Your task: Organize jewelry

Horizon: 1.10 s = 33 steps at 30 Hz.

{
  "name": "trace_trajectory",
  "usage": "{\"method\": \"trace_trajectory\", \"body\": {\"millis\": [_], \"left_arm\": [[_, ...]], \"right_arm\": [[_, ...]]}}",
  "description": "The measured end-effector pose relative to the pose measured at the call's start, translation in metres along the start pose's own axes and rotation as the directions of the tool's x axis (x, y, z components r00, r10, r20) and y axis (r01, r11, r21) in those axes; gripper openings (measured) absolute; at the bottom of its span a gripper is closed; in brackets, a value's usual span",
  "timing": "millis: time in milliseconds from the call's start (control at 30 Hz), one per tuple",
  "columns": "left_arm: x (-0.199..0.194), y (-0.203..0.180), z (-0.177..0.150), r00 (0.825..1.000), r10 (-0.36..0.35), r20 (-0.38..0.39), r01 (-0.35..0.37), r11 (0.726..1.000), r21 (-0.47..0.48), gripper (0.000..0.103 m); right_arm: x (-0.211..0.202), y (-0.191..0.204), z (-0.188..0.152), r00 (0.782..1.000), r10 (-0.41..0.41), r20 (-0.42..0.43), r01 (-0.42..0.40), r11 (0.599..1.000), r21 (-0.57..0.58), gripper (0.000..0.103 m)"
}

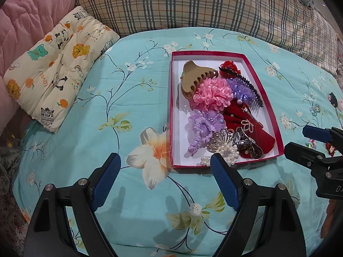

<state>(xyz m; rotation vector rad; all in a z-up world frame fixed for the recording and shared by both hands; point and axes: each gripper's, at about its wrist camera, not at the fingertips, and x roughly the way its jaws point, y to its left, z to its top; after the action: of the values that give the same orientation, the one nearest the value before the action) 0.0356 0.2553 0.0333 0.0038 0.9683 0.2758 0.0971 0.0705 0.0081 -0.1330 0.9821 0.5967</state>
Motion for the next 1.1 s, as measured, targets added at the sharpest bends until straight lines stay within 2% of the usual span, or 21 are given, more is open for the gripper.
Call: {"method": "trace_trajectory", "body": {"millis": [1100], "left_arm": [[0.0005, 0.0006, 0.0021, 1.000, 0.004, 0.004, -0.004, 1.000, 0.003, 0.086]], "right_arm": [[0.0005, 0.0012, 0.0027, 1.000, 0.002, -0.002, -0.002, 1.000, -0.005, 0.085]]}}
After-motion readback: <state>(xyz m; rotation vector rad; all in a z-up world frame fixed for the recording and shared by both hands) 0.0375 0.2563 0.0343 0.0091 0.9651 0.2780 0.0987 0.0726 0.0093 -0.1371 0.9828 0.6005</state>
